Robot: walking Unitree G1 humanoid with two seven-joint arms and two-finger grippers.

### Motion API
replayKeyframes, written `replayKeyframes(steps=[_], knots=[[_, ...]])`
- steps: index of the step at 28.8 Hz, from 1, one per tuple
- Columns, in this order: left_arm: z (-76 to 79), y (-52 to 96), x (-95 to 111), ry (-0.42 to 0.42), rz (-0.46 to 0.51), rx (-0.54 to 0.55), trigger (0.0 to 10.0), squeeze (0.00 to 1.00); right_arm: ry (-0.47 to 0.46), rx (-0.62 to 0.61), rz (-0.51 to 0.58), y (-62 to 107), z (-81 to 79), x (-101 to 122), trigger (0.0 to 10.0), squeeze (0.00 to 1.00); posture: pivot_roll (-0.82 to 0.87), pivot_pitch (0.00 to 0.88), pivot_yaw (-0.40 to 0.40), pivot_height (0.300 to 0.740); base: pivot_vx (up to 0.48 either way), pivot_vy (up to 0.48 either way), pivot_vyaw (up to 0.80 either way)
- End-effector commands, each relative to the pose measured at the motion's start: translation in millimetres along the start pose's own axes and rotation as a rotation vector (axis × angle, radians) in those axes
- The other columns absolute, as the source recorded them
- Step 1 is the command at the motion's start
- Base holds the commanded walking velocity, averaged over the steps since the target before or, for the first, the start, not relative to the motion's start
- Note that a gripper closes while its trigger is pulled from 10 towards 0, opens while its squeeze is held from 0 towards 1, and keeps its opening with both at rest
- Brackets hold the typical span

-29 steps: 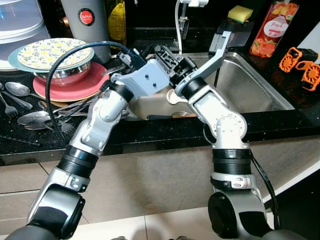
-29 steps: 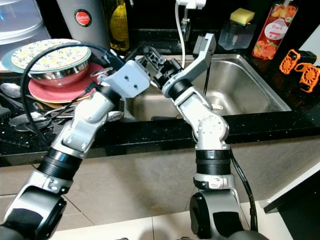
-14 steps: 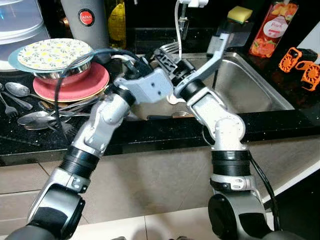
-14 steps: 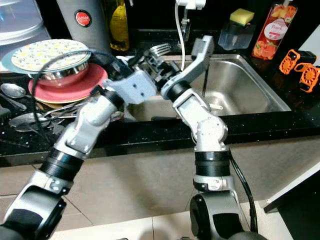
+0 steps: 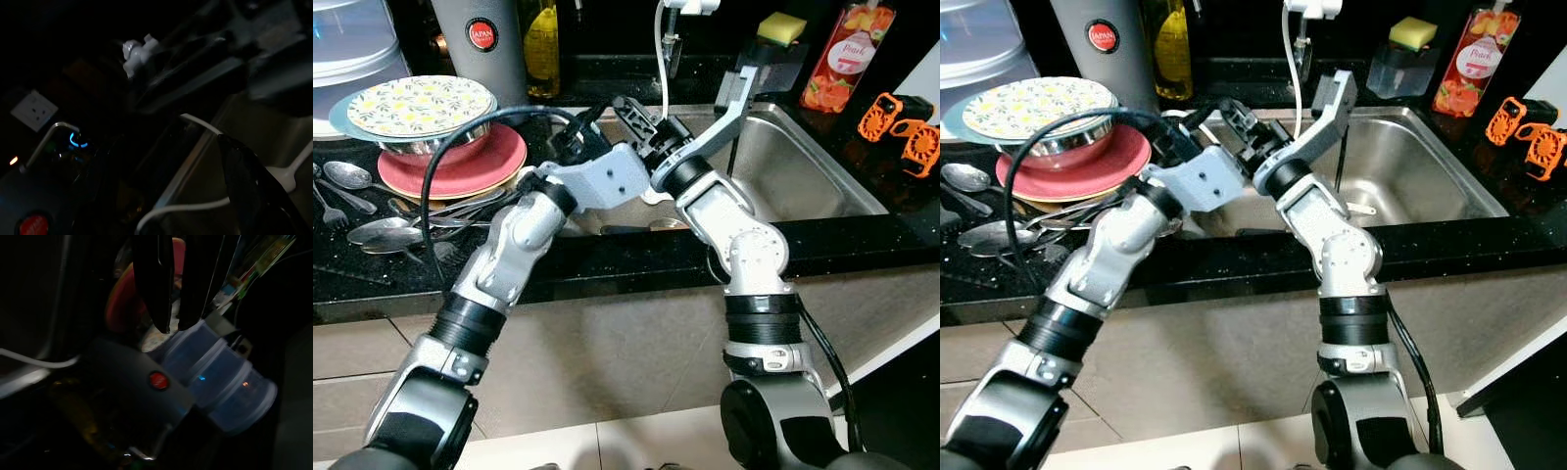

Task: Kitchen organization

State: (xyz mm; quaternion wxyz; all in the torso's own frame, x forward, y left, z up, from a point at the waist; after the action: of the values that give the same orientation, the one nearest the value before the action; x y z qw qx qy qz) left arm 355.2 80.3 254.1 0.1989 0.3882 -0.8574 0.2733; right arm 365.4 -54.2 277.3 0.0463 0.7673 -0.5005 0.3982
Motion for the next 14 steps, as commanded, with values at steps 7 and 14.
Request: replayKeyframes(steps=[7,14], knots=[[-2.9,2.9,1,0.01,-0.007,0.022,10.0,0.0,0.006,-0.056,-0.006,-4.2,7.7,-7,10.0,0.0,0.12,0.0,-0.042,0.74,0.0,0.0,0.0],[-16.0,10.0,-6,0.07,-0.059,0.052,10.0,0.0,0.163,-0.09,0.0,-2.4,12.1,-5,10.0,0.0,0.12,0.0,-0.034,0.74,0.0,0.0,0.0]])
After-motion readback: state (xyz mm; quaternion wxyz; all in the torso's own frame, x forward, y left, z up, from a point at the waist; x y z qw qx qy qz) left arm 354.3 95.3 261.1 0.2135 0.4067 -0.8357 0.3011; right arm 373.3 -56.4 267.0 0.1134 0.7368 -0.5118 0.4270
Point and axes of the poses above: a point about 5 cm out from each wrist's last joint towards the gripper, its own y axis pointing back from the gripper into the wrist, its own x axis along the axis of the wrist's last joint, z = x × y, the point moved 2 cm from there along -y, pointing out of the wrist towards the gripper, and after that the axes turned 2 degrees about y, right-handed, at the moved point
